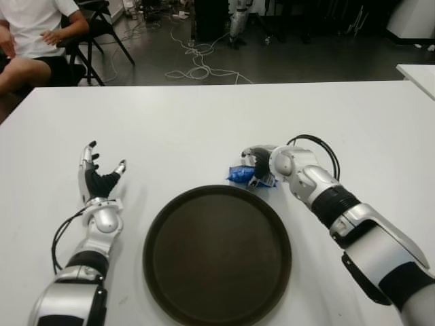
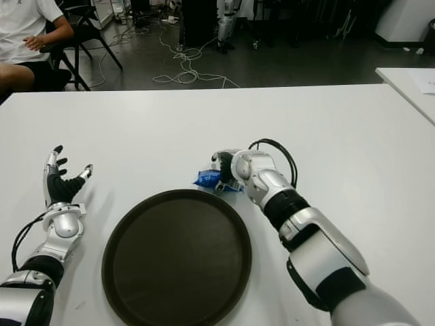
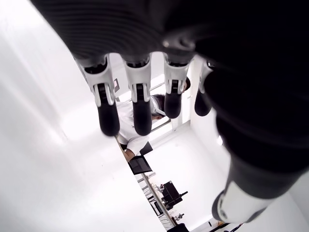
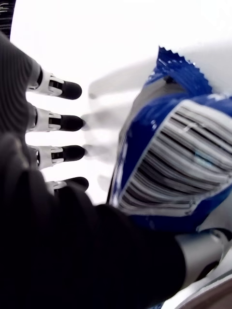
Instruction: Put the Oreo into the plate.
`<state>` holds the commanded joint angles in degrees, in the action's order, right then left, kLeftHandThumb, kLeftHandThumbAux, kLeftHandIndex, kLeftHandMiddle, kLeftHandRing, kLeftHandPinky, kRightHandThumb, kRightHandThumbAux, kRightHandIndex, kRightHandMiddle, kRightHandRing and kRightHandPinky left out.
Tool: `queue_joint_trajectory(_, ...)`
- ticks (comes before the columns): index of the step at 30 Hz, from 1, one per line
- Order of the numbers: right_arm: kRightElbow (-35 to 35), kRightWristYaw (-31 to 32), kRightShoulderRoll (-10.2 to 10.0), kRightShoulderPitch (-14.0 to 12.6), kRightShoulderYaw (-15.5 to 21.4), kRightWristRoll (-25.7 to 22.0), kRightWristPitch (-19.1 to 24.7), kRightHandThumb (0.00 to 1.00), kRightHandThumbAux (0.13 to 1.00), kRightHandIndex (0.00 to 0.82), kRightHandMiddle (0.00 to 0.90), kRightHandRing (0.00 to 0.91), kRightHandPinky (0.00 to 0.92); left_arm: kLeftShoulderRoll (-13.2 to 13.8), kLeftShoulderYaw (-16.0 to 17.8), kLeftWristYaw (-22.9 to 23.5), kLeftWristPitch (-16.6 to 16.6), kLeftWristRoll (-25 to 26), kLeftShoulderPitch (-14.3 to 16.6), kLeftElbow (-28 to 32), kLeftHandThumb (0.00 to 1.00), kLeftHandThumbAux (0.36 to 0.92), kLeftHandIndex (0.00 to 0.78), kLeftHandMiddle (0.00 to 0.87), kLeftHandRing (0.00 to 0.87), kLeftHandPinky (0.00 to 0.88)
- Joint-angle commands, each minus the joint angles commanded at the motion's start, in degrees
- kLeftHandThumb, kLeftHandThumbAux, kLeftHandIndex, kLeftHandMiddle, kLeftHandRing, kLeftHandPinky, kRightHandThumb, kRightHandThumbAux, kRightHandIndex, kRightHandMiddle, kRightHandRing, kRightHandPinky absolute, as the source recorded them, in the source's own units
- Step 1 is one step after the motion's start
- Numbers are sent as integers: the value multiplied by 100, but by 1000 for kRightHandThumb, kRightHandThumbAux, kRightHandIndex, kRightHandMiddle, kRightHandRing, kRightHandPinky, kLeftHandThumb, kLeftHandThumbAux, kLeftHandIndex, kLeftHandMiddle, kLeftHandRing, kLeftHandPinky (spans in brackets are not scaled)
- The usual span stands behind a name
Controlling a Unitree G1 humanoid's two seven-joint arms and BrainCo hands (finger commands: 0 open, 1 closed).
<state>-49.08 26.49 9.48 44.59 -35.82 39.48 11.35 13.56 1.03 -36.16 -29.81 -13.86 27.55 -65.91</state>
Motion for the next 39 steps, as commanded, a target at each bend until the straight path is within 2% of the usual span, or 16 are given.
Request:
queue_joint_trajectory(8,-6,-44,5,-9,51,-21,-47,0,798,90,112,84,0,1,0,41,-5,11,-11,22,219,765,102,101,125,188)
queue_joint_trajectory(19,-58,-80,24,25,13,33,-134,0,815,86,104,84,0,-2,7,54,-41,20,-7,17,265,770,114,107,133,208)
queue_joint_trajectory(27,-45,-469,-21,-41,100,27,-57,0,837,92,128,106,25,-2,7,27,-125,13,-13,9,275,774,118,100,124,192)
queue_joint_trajectory(34,-132,-716,-88,-46,176,0,-1,0,850,73,126,100,21,-2,-15,-32,-121,-25,-13,8,247,776,110,105,126,186)
queue_joint_trajectory(39,-120,-900,-135,-81,282,-48,80,0,866,83,139,114,26,1,-36,-60,-98,-51,-13,19,248,774,109,109,140,221)
